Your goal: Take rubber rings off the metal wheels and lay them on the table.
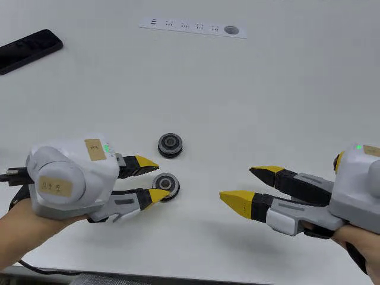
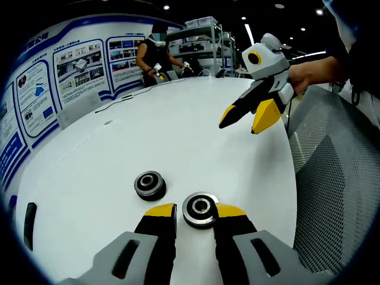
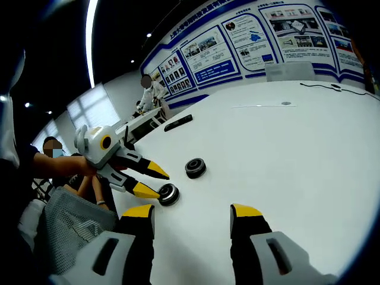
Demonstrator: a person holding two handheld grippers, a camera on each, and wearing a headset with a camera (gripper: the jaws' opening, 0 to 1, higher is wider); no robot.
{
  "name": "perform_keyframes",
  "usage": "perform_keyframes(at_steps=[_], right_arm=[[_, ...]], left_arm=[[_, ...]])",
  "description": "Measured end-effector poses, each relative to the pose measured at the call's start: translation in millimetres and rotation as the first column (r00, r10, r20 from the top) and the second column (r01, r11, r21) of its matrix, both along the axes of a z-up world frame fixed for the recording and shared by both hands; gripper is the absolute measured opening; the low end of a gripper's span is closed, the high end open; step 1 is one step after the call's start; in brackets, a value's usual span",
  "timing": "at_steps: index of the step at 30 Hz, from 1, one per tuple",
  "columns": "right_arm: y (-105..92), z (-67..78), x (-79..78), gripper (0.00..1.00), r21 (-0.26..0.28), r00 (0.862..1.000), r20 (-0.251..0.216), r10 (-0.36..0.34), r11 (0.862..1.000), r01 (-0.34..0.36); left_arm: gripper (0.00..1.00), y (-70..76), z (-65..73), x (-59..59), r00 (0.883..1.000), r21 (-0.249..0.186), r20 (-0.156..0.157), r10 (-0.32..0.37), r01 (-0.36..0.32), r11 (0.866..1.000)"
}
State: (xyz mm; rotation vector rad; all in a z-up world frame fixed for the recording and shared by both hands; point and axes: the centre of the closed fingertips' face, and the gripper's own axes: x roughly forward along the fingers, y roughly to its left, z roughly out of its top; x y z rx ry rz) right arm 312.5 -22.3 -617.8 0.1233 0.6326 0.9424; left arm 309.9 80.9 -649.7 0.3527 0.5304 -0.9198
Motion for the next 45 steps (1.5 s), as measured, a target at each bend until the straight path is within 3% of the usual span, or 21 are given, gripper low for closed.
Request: perform_keyframes(at_steps=[21,30,41,45], right_arm=[[-0.8,0.9,0.8,0.50,0.030,0.999,-0.029,-0.026,0.999,0.027],[4.0,3.9,1.3,0.49,0.051,0.999,-0.038,-0.027,0.998,0.029],[14.3,6.4,1.5,0.48,0.115,0.997,-0.069,-0.031,0.993,0.039],[26.3,10.3,-0.4,0.45,0.171,0.996,-0.092,-0.022,0.985,0.037]], left_arm=[[0.15,-8.9,1.6,-7.0,0.999,-0.007,-0.012,-0.049,0.049,0.999],[0.16,-7.7,0.4,-5.7,0.999,-0.003,-0.017,-0.051,0.051,0.999],[0.14,-7.1,-0.9,-4.6,0.998,-0.003,-0.022,-0.055,0.055,0.998],[0.13,-6.9,-1.0,-3.8,0.998,-0.004,-0.024,-0.061,0.061,0.998]])
